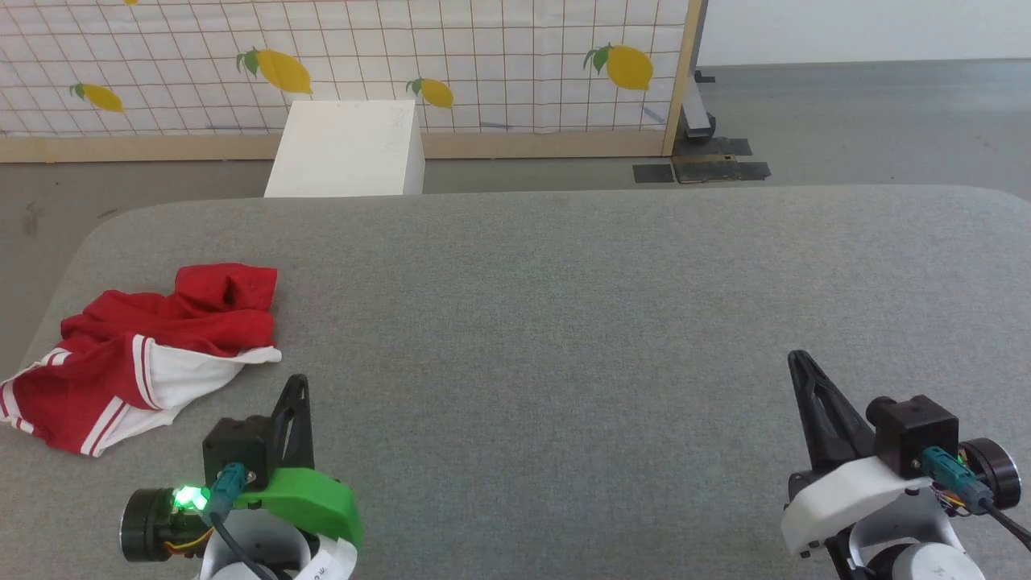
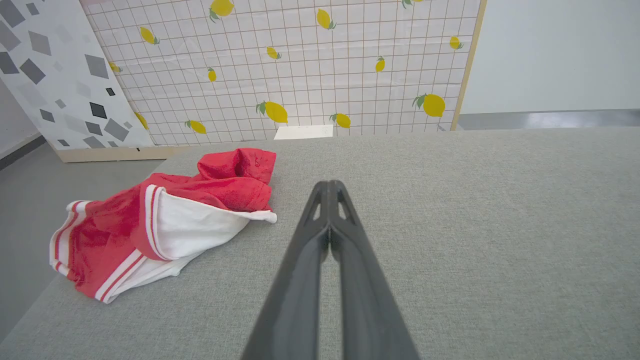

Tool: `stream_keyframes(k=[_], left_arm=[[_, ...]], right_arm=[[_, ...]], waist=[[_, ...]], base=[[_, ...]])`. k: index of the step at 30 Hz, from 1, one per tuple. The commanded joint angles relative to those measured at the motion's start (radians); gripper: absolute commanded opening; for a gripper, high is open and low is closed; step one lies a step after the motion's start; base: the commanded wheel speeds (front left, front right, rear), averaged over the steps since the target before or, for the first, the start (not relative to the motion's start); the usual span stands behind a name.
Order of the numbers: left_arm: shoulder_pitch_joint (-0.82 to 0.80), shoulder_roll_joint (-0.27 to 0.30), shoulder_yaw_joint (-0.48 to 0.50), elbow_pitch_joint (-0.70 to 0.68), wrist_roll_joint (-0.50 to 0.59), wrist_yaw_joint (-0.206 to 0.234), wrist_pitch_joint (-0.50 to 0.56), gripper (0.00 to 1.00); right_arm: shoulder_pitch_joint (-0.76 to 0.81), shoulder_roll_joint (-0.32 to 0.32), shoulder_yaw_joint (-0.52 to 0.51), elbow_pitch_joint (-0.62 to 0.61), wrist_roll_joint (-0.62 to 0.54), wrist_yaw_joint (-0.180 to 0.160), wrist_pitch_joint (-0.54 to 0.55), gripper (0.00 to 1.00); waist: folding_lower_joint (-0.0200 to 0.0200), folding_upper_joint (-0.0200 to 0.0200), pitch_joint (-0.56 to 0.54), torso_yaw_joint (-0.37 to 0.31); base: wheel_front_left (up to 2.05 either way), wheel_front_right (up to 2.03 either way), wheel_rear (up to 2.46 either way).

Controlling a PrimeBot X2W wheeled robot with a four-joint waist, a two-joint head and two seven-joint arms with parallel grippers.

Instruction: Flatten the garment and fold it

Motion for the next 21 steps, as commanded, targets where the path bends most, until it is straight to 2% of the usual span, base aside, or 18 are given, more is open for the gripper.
stream_keyframes(k=[1,2,3,21], left_arm=[[-0.010,-0.006,0.005,-0.002,0.010,-0.001,0.001,0.00],[-0.010,-0.006,0.005,-0.002,0.010,-0.001,0.001,0.00],[0.000,0.000,0.000,0.000,0.000,0.000,0.000,1.00],[0.000,0.002,-0.008,0.002,-0.004,-0.007,0.006,1.00]], right_arm=[[-0.019,0.003,0.002,0.002,-0.006,-0.002,0.000,0.00],[-0.019,0.003,0.002,0.002,-0.006,-0.002,0.000,0.00],[0.000,0.000,0.000,0.000,0.000,0.000,0.000,1.00],[-0.003,-0.004,0.006,-0.001,0.006,0.000,-0.001,1.00]], waist=[[0.0000,0.0000,0.000,0.000],[0.0000,0.0000,0.000,0.000],[0.0000,0.0000,0.000,0.000],[0.0000,0.0000,0.000,0.001]], base=[[0.00,0.00,0.00],[0.00,0.00,0.00],[0.00,0.00,0.00],[0.00,0.00,0.00]])
